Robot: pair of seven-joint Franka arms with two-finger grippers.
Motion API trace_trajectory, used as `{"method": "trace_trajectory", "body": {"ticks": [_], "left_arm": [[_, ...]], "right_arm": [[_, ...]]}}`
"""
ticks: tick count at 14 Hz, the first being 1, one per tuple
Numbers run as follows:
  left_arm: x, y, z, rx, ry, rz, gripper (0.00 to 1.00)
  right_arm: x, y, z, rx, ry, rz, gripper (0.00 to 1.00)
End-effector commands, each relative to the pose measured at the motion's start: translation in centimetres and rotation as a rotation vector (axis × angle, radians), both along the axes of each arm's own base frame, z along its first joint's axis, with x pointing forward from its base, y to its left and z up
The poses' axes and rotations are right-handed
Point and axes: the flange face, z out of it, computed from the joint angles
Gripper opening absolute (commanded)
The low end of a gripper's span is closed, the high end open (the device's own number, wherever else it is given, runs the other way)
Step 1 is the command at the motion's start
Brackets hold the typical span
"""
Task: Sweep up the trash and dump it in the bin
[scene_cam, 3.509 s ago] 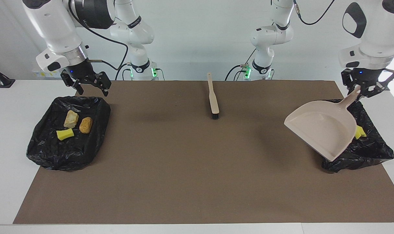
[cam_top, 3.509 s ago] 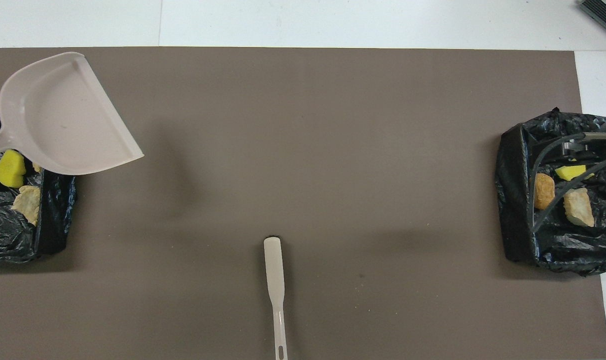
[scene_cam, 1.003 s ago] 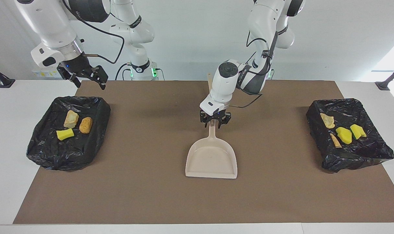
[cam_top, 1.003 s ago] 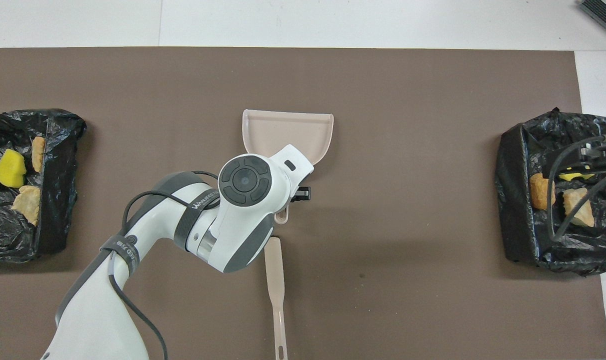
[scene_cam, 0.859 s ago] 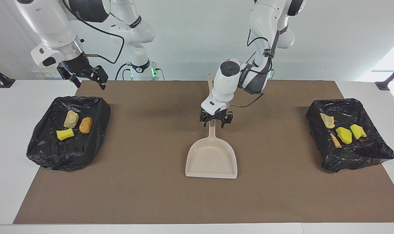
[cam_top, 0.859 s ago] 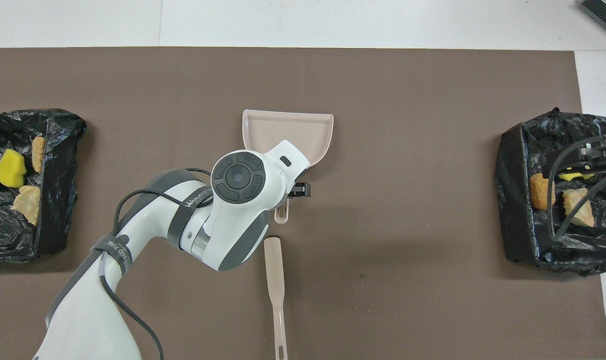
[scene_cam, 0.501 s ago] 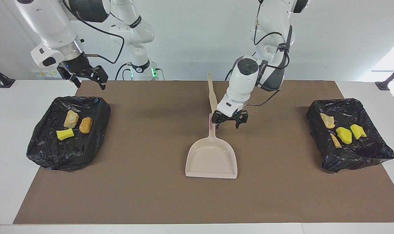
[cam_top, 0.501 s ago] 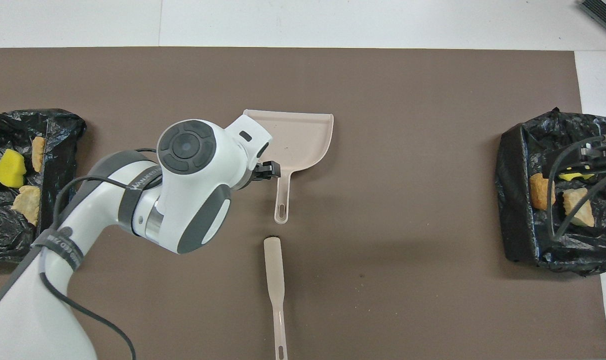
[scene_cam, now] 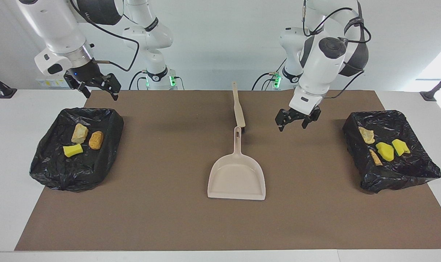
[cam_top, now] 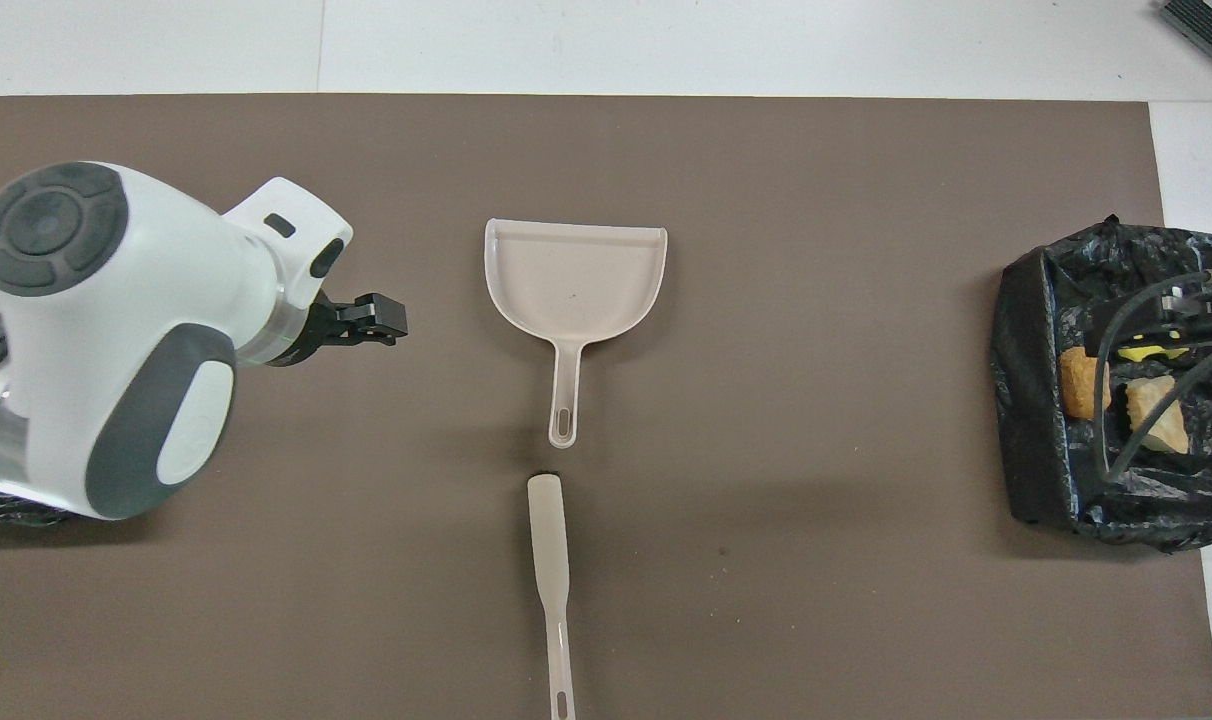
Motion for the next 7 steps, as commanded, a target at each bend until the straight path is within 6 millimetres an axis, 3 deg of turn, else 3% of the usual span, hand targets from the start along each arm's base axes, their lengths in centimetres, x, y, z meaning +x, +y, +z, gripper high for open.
{"method": "trace_trajectory", "body": {"ticks": [1,4,7], "left_arm": [[-0.8,4.0,1.9,0.001,0.017,-0.045,1.0],[-0.9,7.6,2.9,0.008,0.029,-0.084,1.0],[-1.0,8.9,4.0,0.018,0.053,-0.077,1.0]], "right_arm": [[0.2,-0.1,0.4,0.013,-0.013,0.003,1.0],[0.3,-0.2,0.3,0.013,-0.011,0.001,1.0],[0.3,-0.2,0.3,0.013,-0.011,0.001,1.0]]}}
